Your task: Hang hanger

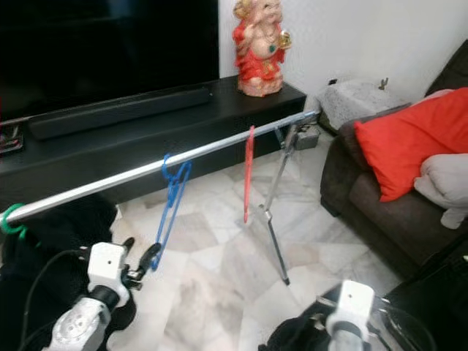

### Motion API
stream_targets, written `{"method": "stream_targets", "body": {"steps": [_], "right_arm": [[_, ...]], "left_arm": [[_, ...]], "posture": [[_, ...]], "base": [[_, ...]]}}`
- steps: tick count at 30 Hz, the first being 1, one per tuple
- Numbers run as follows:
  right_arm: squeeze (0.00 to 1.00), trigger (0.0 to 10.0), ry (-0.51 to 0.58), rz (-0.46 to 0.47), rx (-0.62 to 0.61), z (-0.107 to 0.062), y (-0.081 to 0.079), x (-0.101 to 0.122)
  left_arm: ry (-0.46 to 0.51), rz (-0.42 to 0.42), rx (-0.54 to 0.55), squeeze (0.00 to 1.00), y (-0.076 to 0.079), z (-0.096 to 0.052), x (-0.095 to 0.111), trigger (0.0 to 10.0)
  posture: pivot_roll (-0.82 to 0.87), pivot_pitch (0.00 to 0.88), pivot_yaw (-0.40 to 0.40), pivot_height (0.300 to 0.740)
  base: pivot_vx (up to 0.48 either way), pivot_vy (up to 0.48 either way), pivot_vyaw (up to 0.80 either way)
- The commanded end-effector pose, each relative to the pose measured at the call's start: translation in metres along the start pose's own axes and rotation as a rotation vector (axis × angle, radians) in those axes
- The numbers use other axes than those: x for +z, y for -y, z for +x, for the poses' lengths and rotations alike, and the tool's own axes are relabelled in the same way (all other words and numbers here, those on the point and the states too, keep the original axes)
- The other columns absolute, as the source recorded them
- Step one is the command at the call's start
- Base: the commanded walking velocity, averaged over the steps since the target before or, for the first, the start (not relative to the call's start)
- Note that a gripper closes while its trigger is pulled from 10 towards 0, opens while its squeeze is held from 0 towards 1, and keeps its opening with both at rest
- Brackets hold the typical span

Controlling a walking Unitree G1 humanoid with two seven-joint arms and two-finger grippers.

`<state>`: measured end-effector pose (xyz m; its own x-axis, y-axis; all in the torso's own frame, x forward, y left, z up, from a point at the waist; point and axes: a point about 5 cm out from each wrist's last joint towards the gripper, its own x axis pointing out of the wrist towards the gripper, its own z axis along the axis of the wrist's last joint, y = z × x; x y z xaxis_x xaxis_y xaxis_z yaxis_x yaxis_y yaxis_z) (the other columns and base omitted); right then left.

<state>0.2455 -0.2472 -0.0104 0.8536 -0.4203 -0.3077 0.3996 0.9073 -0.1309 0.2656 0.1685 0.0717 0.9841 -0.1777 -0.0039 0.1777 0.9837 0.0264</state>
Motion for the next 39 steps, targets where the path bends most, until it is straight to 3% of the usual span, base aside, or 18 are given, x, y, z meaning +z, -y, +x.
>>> {"method": "stream_targets", "body": {"steps": [1,14,23,30,39], "right_arm": [[0.0,10.0,0.037,0.005,0.005,0.002,-0.001,0.006],[0.0,10.0,0.032,-0.001,0.01,0.0,-0.001,0.004],[0.0,10.0,0.024,-0.004,0.01,0.0,-0.001,0.003],[0.0,10.0,0.021,-0.005,0.013,0.001,-0.001,0.003],[0.0,10.0,0.016,-0.011,0.016,0.001,0.0,0.002]], "left_arm": [[0.013,-0.002,-0.001,0.0,0.0,0.0,0.002,10.0],[0.037,-0.002,0.011,0.0,-0.004,-0.001,0.007,10.0],[-0.013,0.036,-0.019,0.0,-0.008,-0.001,0.004,10.0],[-0.014,0.037,-0.059,0.0,0.001,0.01,0.01,10.0],[-0.03,0.068,-0.062,0.0,0.004,0.006,0.005,10.0]], "posture": [[0.14,0.015,-0.003,0.74],[0.14,0.028,-0.004,0.74],[0.15,0.03,-0.006,0.74],[0.14,0.028,-0.012,0.74],[0.14,0.019,-0.014,0.74]], "base": [[0.292,0.0,0.0],[0.299,0.0,0.0],[0.0,0.0,0.0],[0.0,0.0,0.0],[0.0,-0.118,0.0]]}}
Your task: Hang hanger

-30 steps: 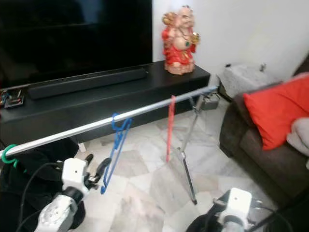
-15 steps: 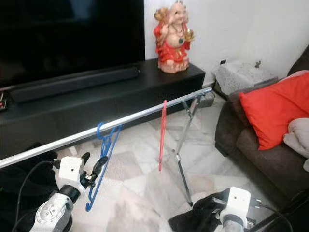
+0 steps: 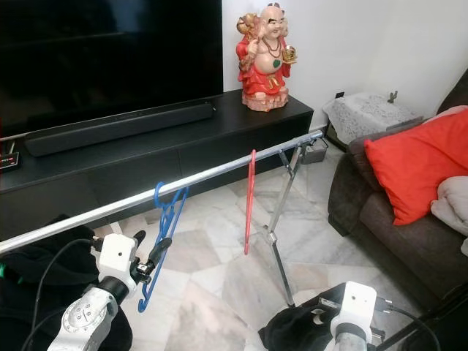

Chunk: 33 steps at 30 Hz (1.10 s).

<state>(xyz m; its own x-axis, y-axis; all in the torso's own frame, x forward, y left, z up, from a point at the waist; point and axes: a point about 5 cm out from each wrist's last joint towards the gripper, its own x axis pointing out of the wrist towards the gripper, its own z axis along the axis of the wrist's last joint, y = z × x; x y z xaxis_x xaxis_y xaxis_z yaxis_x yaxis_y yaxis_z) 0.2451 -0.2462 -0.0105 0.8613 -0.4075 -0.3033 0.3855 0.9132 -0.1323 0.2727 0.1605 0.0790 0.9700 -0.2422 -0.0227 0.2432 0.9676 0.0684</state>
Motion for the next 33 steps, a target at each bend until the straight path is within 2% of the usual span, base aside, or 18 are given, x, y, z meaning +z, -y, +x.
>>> {"method": "stream_targets", "body": {"steps": [1,8,11,13,26,33], "right_arm": [[0.0,10.0,0.009,-0.005,0.002,0.0015,0.0012,0.0026],[0.0,10.0,0.002,-0.005,0.01,0.0016,-0.0008,0.0021],[0.0,10.0,0.0,-0.005,0.013,0.0015,-0.0014,0.0018],[0.0,10.0,-0.001,-0.005,0.016,0.0014,-0.002,0.0016],[0.0,10.0,-0.009,-0.003,0.02,0.0008,-0.0027,0.0002],[0.0,10.0,-0.012,-0.003,0.018,0.0008,-0.0027,-0.0001]], "left_arm": [[-0.016,0.025,0.005,0.0,-0.0018,-0.0024,-0.0023,10.0],[-0.028,0.024,-0.014,0.0,-0.0001,-0.0023,-0.0026,10.0],[-0.035,0.034,-0.02,0.33,0.0015,-0.0028,-0.0038,10.0],[-0.038,0.044,-0.022,0.0,0.0023,-0.0028,-0.0048,10.0],[-0.027,0.023,-0.008,0.0,0.001,-0.0016,-0.003,10.0],[-0.034,0.021,-0.009,0.0,0.0011,-0.0034,-0.0043,10.0]], "posture": [[0.14,0.019,-0.014,0.74],[0.14,0.012,-0.015,0.74],[0.15,0.013,-0.016,0.74],[0.14,0.012,-0.016,0.74],[0.14,0.013,-0.015,0.74],[0.15,0.019,-0.018,0.74]], "base": [[0.0,-0.382,0.0],[0.0,-0.08,0.0],[0.0,0.0,0.0],[0.0,0.0,0.0],[0.0,0.0,0.0],[0.271,0.0,0.0]]}}
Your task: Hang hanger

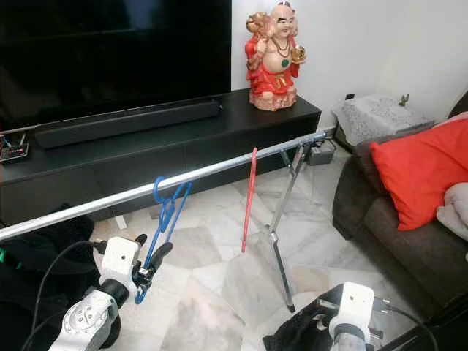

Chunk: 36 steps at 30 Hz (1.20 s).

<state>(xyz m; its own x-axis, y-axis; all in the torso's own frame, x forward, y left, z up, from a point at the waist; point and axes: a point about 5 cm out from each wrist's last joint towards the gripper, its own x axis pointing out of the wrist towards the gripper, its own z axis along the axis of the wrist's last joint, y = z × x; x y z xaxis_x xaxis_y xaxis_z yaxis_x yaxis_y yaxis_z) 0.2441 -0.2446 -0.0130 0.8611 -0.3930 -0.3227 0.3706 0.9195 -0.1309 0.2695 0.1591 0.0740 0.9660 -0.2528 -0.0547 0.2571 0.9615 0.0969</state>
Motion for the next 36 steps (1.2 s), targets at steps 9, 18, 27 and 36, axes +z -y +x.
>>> {"method": "stream_targets", "body": {"steps": [9,18,27,36], "right_arm": [[0.0,10.0,0.003,-0.001,0.001,0.002,-0.001,0.002],[0.0,10.0,0.001,0.001,-0.001,0.002,-0.001,0.002],[0.0,10.0,-0.001,0.001,-0.003,0.001,0.0,0.001],[0.0,10.0,-0.006,0.007,-0.005,-0.001,-0.003,-0.001]], "left_arm": [[-0.008,-0.01,0.002,0.0,-0.002,-0.001,0.0,10.0],[0.002,-0.015,0.004,0.0,-0.003,-0.002,0.001,10.0],[-0.018,0.011,-0.003,0.0,-0.009,-0.005,0.002,10.0],[-0.096,0.08,0.0,0.0,-0.017,0.002,0.005,10.0]], "posture": [[0.15,0.021,-0.018,0.74],[0.15,0.027,-0.018,0.74],[0.15,0.039,-0.009,0.74],[0.15,0.041,0.007,0.74]], "base": [[0.303,0.0,0.0],[0.162,0.0,0.0],[0.0,0.0,0.0],[0.0,0.0,0.0]]}}
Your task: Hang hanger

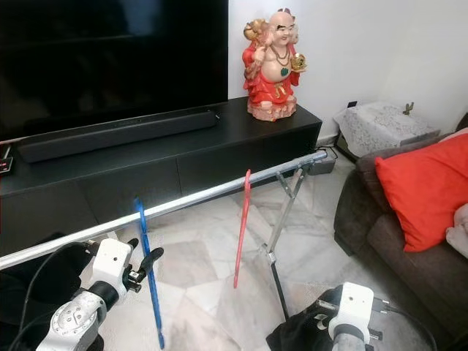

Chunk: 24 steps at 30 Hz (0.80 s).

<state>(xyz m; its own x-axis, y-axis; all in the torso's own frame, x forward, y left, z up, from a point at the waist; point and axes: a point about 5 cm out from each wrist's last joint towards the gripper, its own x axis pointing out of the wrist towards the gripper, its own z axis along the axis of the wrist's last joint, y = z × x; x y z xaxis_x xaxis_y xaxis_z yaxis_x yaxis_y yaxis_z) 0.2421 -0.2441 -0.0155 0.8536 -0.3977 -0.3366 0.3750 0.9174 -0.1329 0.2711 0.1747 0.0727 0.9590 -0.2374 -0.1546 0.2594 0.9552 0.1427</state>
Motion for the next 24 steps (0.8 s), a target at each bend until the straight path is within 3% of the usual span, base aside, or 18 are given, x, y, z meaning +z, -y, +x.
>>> {"method": "stream_targets", "body": {"steps": [1,12,18,24], "right_arm": [[0.0,10.0,0.01,0.009,0.0,0.0,-0.003,0.002],[0.0,10.0,0.004,0.025,-0.005,-0.003,-0.008,-0.001],[0.0,10.0,0.0,0.029,-0.002,-0.003,-0.009,-0.002],[0.0,10.0,-0.003,0.03,0.003,-0.002,-0.011,-0.001]], "left_arm": [[-0.007,0.042,0.0,0.0,-0.001,0.005,0.008,10.0],[-0.129,0.112,0.027,0.0,0.002,0.024,0.016,10.0],[-0.16,0.049,0.083,0.0,-0.002,0.026,0.019,10.0],[-0.196,0.053,0.149,0.0,-0.009,0.024,0.019,10.0]], "posture": [[0.15,0.04,0.009,0.74],[0.15,0.028,0.031,0.74],[0.15,0.016,0.032,0.74],[0.15,0.011,0.029,0.74]], "base": [[0.0,0.0,0.0],[0.0,0.0,0.0],[0.0,0.0,0.0],[0.0,0.0,0.0]]}}
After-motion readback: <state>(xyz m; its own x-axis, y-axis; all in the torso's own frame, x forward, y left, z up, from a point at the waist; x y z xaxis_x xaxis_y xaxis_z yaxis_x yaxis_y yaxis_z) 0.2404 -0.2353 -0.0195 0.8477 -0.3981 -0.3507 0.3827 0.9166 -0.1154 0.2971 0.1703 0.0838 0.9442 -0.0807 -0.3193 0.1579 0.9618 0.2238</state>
